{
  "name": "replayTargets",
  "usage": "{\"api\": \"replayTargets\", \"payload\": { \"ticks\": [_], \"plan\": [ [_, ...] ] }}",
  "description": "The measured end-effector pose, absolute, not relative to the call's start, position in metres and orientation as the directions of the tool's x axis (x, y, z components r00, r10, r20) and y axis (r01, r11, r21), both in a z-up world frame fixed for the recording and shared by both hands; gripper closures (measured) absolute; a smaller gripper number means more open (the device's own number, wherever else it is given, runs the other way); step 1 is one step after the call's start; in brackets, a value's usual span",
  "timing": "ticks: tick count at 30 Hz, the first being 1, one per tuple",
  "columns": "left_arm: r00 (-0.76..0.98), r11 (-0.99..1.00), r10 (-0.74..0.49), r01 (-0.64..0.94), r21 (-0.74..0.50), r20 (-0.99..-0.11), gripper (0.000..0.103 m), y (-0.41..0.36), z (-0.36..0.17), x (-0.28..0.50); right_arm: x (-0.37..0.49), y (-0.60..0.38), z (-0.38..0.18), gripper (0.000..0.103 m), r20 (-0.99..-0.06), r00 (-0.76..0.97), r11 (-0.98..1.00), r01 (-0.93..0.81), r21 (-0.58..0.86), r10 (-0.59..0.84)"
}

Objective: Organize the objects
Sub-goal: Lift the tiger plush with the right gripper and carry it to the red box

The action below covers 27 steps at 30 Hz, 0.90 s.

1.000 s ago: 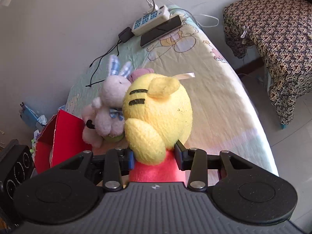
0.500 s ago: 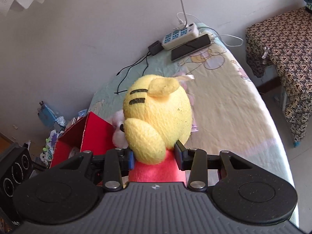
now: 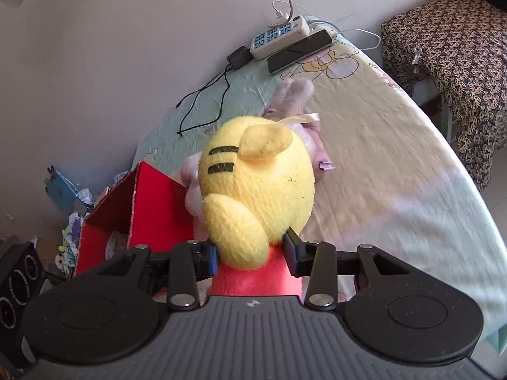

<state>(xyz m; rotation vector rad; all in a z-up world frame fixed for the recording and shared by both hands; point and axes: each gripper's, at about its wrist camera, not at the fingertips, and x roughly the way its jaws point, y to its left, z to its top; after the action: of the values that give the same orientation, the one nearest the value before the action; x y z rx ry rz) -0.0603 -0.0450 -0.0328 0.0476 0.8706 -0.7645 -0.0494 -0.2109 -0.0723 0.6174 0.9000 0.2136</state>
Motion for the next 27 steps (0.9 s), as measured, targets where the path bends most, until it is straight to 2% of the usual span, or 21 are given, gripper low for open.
{"api": "replayTargets", "payload": {
  "ticks": [7, 10, 16, 22, 27],
  "plan": [
    [0.391, 0.679, -0.661, 0.676, -0.288, -0.641, 0.016, -0.008, -0.014, -0.075, -0.075, -0.177, -0.048, 0.061, -0.611, 0.695, 0.805, 0.076, 0.588, 0.38],
    [0.424, 0.689, -0.66, 0.67, -0.276, -0.62, 0.023, 0.013, -0.002, -0.083, -0.078, -0.155, -0.037, 0.061, -0.579, 0.722, 0.812, 0.041, 0.582, 0.379],
    [0.501, 0.719, -0.671, 0.621, -0.313, -0.547, 0.024, 0.077, 0.029, -0.086, -0.067, -0.108, -0.013, 0.061, -0.483, 0.756, 0.8, -0.09, 0.593, 0.443],
    [0.616, 0.787, -0.611, 0.54, -0.299, -0.497, 0.024, 0.137, 0.052, -0.087, -0.034, -0.056, 0.003, 0.061, -0.428, 0.739, 0.785, -0.215, 0.582, 0.52],
    [0.675, 0.838, -0.545, 0.455, -0.301, -0.498, 0.024, 0.171, 0.049, -0.078, -0.002, -0.017, 0.002, 0.061, -0.441, 0.71, 0.793, -0.275, 0.543, 0.549]
  ]
}}
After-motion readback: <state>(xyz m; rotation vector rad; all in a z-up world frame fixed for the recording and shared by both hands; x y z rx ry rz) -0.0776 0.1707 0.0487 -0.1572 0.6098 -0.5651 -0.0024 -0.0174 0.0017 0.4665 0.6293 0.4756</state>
